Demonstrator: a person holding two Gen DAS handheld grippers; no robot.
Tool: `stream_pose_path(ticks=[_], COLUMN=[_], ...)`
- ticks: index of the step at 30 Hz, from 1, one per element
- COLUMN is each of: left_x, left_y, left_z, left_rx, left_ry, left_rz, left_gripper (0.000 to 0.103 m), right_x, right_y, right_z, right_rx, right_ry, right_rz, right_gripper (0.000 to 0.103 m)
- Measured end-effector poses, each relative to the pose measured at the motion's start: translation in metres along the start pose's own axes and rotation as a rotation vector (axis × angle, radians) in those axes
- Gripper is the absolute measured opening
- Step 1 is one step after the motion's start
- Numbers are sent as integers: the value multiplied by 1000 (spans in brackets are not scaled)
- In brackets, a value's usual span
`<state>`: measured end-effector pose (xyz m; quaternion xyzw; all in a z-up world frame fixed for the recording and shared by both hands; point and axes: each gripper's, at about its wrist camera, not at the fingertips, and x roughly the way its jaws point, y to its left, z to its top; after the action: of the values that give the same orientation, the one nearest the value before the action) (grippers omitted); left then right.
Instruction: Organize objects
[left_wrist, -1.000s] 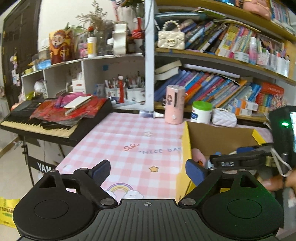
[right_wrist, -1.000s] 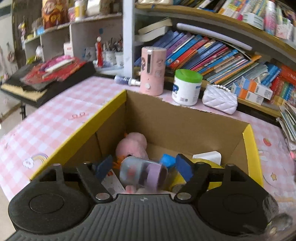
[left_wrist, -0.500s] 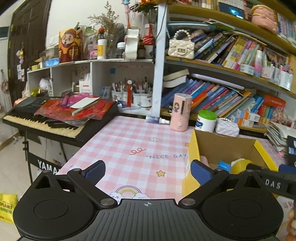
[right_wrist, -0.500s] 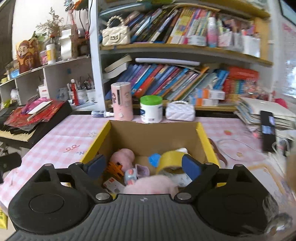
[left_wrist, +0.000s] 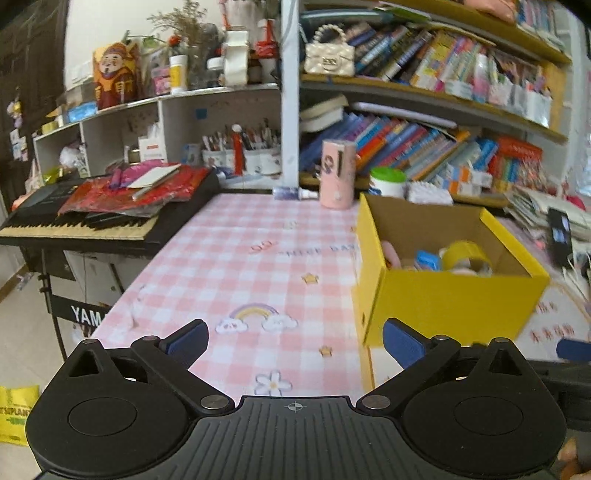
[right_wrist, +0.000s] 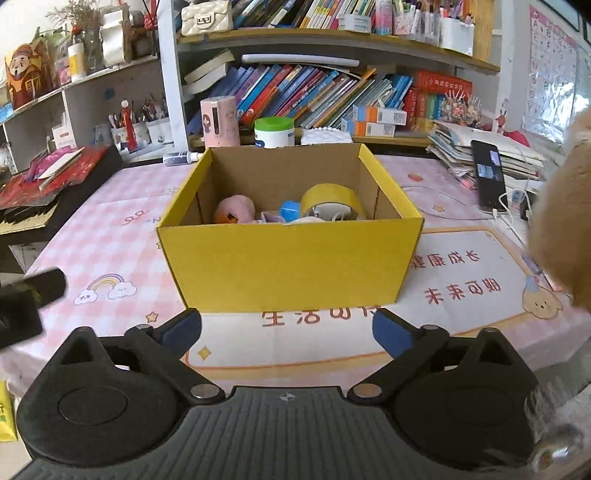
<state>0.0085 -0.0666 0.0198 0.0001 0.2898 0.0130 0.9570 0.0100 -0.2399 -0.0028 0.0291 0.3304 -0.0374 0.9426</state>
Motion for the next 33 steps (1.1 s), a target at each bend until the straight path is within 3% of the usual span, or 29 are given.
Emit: stream_pose_path(ticks=[7,12,24,33], left_x=[-10,-16,-22,-25], left_y=[5,9,36,42], left_z=[-9,-22,-29,-31], left_rx=[-17,27,29,24], left_ry=[9,33,47,50], left_rz=[-31,-51,18,19], left_gripper=[103,103,103,103], right_x=[-22,-35,-43,-46], right_y=[-3,-4,20,31], right_z=[-17,-27,-39,-36], right_rx=[31,54,32,8], right_ry=[-9,-13,-23,-40], right_rz=[-55,-87,-38,-15], right_gripper=[103,103,103,103])
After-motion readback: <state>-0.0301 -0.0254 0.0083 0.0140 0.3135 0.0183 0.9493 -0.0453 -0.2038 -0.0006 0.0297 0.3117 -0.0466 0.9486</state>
